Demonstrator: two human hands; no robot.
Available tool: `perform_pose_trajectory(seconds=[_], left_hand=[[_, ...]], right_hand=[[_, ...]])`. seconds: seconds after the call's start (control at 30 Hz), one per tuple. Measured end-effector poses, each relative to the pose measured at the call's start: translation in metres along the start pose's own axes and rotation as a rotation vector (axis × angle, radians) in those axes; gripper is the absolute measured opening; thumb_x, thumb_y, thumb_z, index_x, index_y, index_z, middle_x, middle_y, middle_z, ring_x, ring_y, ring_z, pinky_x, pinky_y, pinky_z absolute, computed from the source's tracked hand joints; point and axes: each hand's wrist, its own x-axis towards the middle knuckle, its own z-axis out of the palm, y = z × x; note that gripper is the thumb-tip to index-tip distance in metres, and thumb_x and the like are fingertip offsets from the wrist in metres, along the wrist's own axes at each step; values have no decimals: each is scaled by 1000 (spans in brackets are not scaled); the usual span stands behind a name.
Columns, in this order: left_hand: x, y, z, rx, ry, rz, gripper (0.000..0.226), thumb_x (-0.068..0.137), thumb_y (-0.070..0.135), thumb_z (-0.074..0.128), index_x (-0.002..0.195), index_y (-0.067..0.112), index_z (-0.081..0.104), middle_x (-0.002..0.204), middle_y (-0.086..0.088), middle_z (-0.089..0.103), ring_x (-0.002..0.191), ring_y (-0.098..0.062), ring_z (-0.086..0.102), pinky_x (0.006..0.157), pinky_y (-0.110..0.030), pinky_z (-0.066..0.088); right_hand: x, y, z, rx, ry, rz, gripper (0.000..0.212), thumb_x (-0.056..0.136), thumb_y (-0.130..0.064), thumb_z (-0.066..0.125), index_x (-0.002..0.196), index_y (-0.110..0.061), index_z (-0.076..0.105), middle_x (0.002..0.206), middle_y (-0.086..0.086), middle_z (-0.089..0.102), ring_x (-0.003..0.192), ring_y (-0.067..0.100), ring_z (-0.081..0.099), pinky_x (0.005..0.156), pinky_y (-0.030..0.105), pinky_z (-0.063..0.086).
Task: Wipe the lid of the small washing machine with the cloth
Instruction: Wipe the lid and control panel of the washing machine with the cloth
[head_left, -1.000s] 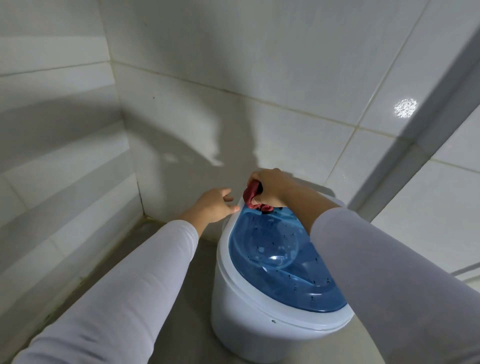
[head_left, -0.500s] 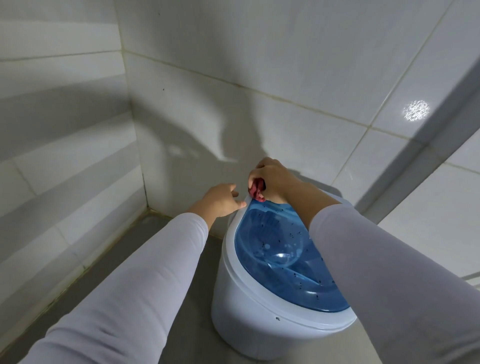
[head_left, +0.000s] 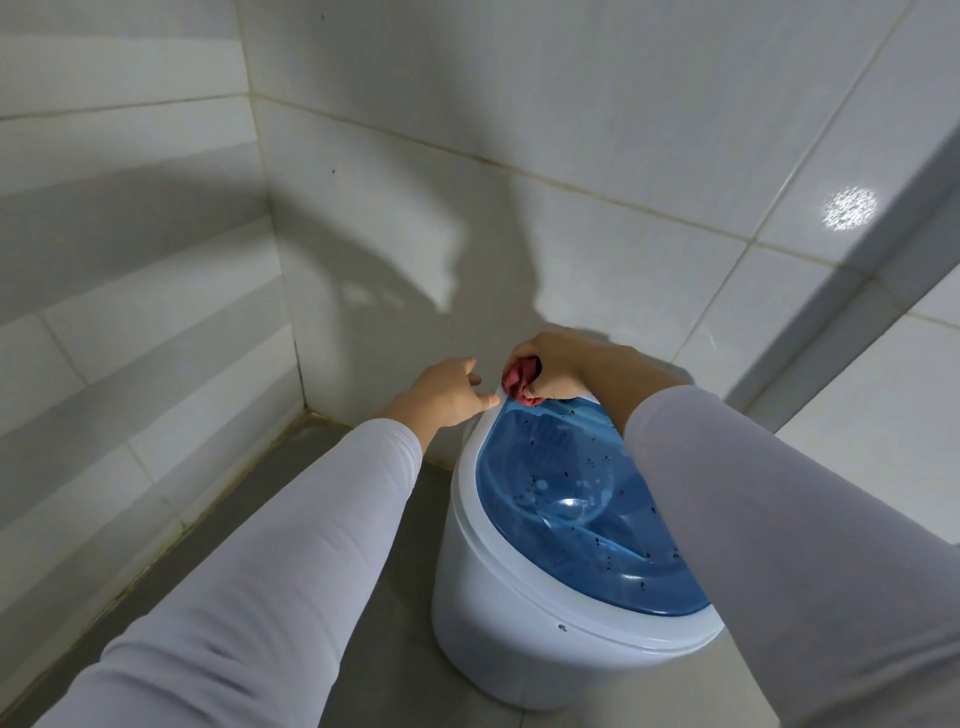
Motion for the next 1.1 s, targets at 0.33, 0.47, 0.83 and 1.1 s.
perform_pose_trajectory(seconds=[0.33,0.47,0.83,1.1], left_hand=[[-5,1,1,46,96,-30,77,84,47,63,147,19,30,145,9,47,135,-25,42,110,-54,30],[-14,8,0,84,135,-32,71,86,45,61,145,20,31,147,9,45,136,-26,40,110,-57,26],[-22,14,6,76,140,-33,68,88,42,61,145,18,31,147,5,45,136,-29,39,111,-62,22],[-23,17,12,190,176,-68,65,90,44,56,145,19,31,145,1,48,136,-32,40,110,-66,14]], right_hand=[[-15,0,5,-133,24,-24,34,79,-7,57,108,-22,68,75,-17,49,91,14,52,67,20,41],[-23,4,5,-123,45,-6,41,76,-2,57,108,-23,69,96,-7,56,91,19,59,73,29,55],[-43,26,10,-125,63,35,42,77,1,56,108,-23,71,108,-1,65,95,21,62,80,35,59],[-62,44,12,-130,69,56,45,79,1,56,115,-25,68,117,3,64,105,25,60,83,35,57]])
